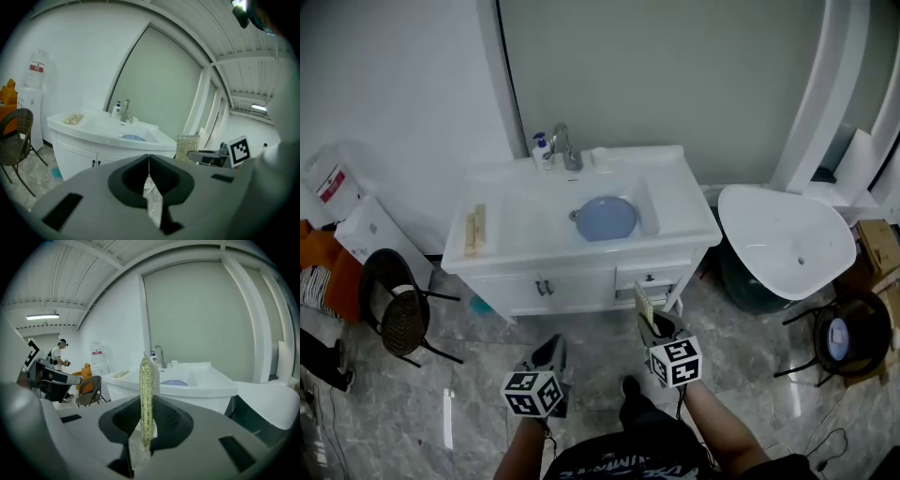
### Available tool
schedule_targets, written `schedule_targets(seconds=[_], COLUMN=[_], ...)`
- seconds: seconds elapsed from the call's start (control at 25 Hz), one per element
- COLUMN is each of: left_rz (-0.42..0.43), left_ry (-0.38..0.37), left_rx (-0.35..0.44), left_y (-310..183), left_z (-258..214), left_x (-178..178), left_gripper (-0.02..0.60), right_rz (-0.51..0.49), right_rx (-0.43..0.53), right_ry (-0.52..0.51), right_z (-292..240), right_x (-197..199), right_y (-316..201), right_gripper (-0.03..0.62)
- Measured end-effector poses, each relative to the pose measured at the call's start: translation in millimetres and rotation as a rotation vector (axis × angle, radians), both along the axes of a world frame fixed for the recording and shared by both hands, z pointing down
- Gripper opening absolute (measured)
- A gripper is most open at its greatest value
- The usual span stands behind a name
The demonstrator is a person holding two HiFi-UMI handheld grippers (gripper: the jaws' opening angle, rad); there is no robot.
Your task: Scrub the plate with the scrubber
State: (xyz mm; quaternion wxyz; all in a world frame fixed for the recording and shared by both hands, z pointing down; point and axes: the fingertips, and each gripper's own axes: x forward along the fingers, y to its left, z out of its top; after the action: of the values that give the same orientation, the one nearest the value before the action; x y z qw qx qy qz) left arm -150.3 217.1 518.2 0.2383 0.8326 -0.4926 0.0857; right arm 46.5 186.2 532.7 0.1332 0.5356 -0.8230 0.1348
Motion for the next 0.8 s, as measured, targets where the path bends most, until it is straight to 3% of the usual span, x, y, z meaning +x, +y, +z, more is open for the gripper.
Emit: schedule_targets(seconds=[0.8], left_rz=[-0.08], left_ry=[-0.015], left_rx=[-0.038], left_y=[-126.5], left_z=[6.9], left_x=[55.5], left_gripper=[0.018], right_rz=[-0.088], right_rx=[-0.045], right_ry=[-0.018], right_z=[8.6], right_x=[59.3], right_y=[-140.3], right_gripper=[0.071])
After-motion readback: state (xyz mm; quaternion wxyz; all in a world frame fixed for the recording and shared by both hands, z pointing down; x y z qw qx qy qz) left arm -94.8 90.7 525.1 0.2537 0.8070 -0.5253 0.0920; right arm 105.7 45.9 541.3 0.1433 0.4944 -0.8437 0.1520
